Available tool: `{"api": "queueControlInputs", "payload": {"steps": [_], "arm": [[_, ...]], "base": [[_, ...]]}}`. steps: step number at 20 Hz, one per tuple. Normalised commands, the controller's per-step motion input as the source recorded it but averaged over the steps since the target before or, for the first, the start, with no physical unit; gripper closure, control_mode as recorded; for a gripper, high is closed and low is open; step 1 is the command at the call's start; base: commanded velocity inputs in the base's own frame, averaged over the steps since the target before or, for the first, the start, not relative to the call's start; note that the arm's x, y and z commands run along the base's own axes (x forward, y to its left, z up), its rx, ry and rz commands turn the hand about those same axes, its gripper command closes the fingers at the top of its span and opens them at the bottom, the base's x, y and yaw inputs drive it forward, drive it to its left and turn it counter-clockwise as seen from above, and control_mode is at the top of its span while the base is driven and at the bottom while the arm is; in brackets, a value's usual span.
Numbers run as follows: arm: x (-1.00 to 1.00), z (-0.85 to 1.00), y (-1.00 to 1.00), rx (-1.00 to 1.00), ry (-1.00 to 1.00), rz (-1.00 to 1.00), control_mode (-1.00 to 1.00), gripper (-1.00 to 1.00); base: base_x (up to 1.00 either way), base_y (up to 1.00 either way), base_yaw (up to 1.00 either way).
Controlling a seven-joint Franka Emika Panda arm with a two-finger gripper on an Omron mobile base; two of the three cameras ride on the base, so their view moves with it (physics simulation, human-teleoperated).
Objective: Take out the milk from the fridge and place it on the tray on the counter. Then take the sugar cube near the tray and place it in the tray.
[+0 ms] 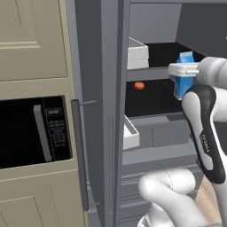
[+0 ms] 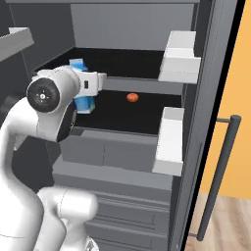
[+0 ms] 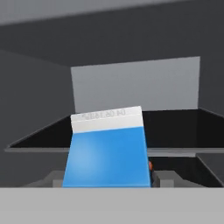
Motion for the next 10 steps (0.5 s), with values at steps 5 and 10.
{"api": "queueControlInputs", "payload": {"steps": [5,10], "arm": [[-0.82,-0.12,0.16,0.06,0.0,-0.04,-1.0,1.0],[-0.95,-0.06,0.02,0.0,0.0,0.0,-1.0,1.0]], "base": [[0.0,0.0,0.0],[0.0,0.0,0.0]]}}
